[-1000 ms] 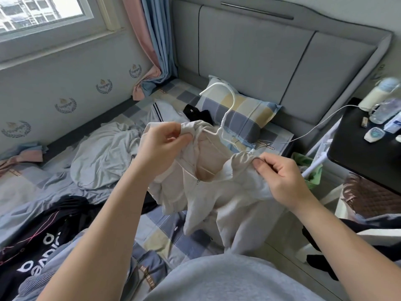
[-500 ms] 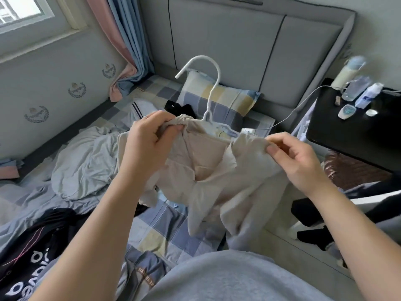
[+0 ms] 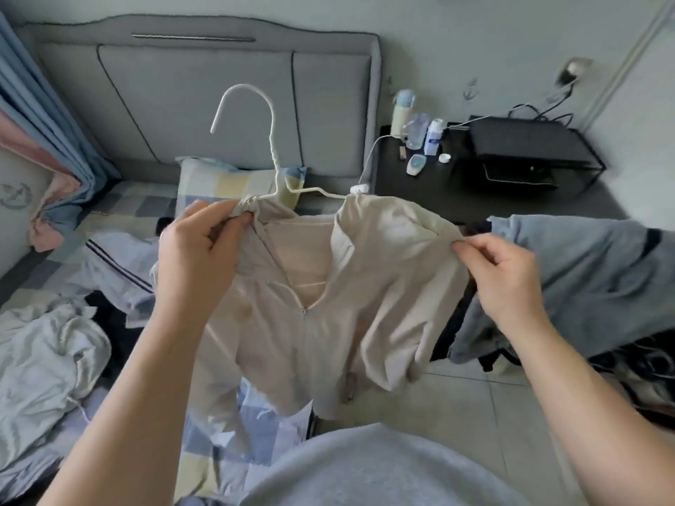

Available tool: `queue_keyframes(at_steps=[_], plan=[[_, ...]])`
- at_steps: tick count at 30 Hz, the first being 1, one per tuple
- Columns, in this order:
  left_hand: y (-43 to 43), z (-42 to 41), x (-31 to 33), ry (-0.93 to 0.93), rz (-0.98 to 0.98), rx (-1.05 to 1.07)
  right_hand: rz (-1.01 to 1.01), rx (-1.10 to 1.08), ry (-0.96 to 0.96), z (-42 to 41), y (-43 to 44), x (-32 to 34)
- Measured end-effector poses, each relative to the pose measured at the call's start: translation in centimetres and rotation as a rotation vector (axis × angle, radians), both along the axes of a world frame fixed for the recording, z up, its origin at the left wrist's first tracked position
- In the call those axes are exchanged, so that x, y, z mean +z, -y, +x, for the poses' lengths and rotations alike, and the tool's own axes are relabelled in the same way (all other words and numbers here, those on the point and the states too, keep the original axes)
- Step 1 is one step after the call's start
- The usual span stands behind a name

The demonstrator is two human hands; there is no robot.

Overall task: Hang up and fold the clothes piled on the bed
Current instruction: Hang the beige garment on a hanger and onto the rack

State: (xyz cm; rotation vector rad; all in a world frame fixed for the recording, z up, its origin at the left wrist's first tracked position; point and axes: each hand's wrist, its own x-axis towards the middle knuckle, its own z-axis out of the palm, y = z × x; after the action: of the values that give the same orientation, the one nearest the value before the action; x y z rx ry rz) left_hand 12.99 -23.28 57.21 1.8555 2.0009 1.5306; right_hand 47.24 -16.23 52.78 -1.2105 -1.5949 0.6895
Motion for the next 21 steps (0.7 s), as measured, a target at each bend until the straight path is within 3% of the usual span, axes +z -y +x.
queue_keyframes(at_steps=[10,21], plan=[[-1.6,16.7,2.2,-0.079,-0.116,-0.36,-0.003,-0.055,0.203,16.3,5.2,2.1],[-0.7,29.0,1.6,-0.177,-0.044,-0.487,0.118,-0.377,0.111,30.8,11.4,1.8]])
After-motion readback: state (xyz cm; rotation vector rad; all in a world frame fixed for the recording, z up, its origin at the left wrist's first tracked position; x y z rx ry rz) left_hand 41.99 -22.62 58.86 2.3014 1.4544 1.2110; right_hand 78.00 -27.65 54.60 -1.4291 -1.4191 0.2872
